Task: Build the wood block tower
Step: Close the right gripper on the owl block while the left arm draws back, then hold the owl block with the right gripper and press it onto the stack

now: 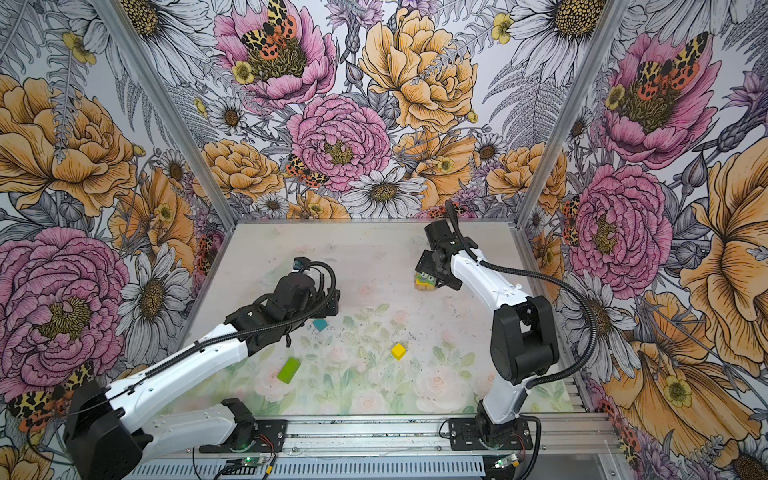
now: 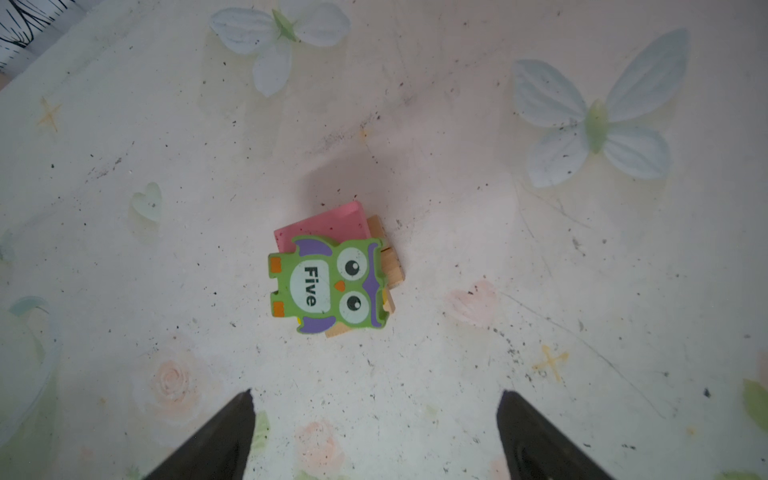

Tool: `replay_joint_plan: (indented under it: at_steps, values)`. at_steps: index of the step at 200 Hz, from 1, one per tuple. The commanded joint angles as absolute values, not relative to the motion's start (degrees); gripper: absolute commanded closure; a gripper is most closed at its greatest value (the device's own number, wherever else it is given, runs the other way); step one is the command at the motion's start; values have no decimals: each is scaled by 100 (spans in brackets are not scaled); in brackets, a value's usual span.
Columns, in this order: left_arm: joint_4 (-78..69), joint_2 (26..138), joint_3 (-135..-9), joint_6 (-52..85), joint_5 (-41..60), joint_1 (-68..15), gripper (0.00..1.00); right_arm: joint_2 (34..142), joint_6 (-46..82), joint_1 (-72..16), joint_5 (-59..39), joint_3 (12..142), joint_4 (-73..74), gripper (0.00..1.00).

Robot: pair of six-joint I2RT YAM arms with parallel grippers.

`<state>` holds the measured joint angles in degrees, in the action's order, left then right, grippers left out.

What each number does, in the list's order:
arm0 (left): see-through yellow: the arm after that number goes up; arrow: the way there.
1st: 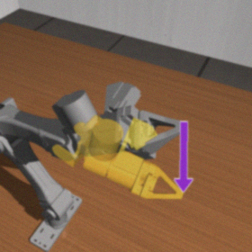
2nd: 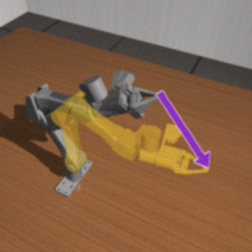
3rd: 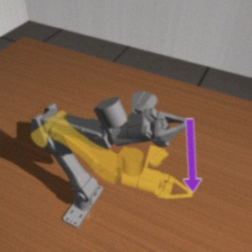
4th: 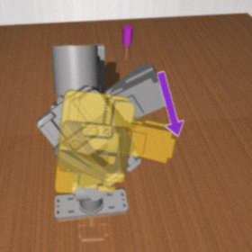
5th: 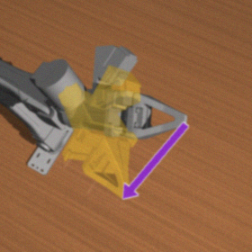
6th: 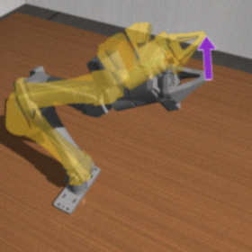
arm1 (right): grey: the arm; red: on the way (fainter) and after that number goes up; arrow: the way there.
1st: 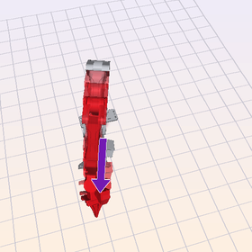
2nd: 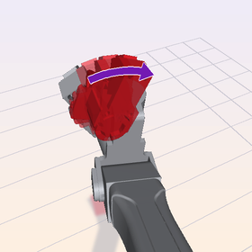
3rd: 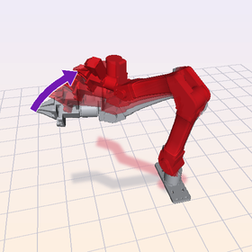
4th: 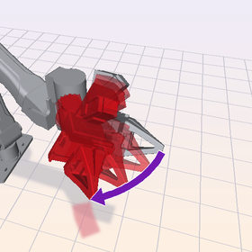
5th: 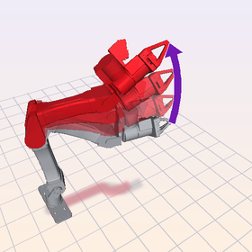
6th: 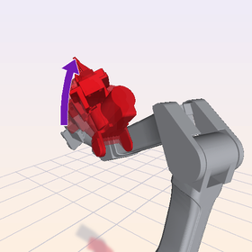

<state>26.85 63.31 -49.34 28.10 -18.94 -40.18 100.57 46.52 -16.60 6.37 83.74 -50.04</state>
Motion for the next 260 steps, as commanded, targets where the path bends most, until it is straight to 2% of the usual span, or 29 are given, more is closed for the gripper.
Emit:
replay_joint_plan:
  at_steps: [1, 91, 260]
  values:
    - [2453, 6000, -4679, 2839, -2031, -3900, 1, 10324, 4658, -1679, 664, 8744, -5194, 6]
    - [2332, 5870, -4395, 2856, -1704, -3531, 1, 11241, 4461, -1705, 598, 9451, -5473, 6]
    - [2309, 5797, -4359, 2788, -1361, -3182, 1, 11931, 4122, -1731, 491, 10023, -5624, 18]
